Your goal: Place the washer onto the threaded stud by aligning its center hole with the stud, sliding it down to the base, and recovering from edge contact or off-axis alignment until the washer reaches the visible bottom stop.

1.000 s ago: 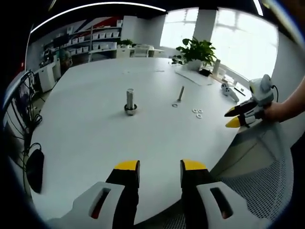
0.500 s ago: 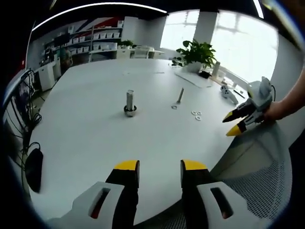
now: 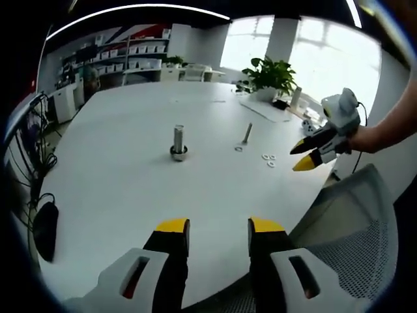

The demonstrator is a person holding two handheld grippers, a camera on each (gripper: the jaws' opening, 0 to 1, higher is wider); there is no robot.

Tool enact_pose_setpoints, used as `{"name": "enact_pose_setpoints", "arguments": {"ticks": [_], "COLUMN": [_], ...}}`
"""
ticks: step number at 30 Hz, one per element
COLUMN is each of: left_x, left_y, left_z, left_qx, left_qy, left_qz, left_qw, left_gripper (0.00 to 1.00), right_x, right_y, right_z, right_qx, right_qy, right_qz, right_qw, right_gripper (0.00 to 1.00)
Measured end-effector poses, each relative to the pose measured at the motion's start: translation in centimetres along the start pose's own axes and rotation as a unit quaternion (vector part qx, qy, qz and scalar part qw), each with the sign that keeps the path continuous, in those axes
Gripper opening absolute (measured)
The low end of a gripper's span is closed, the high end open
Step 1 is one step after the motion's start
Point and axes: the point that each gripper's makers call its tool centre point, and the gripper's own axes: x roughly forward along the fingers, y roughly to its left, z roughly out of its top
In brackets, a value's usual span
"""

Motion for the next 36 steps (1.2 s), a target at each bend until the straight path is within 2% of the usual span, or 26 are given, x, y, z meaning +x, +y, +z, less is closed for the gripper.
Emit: {"name": "enact_pose_setpoints", "arguments": {"ticks": [7,18,28,36], "left_x": [0.0,0.0,0.1,0.1], "left_y": [-0.1,0.0,0.1,0.2], "left_z": [0.1,-0.1,-0.2,-0.4], "left_qx": [0.002,0.002,0.003,0.001], "left_qy": [-0.001,0.002,0.005,0.009], "left_qz": [-0.001,-0.001,0.001,0.005], "left_qw": [1.0000,1.0000,1.0000,1.0000], "left_gripper": [0.34,0.33,0.33,0.32], "right_x": [0.5,1.4,2.4,3.2], "right_y": [-1.0,-0.8,-0.3,0.2], "right_z": [0.9,1.3,3.0,3.0], "right_qx": [0.021,0.034,0.036,0.021], "right_qy": [0.001,0.007,0.004,0.025], "right_qz": [-0.010,-0.009,-0.001,0.013], "right_qw": [0.9997,0.9993,0.9993,0.9994], "right_gripper": [0.41,0.41,0.41,0.37]}}
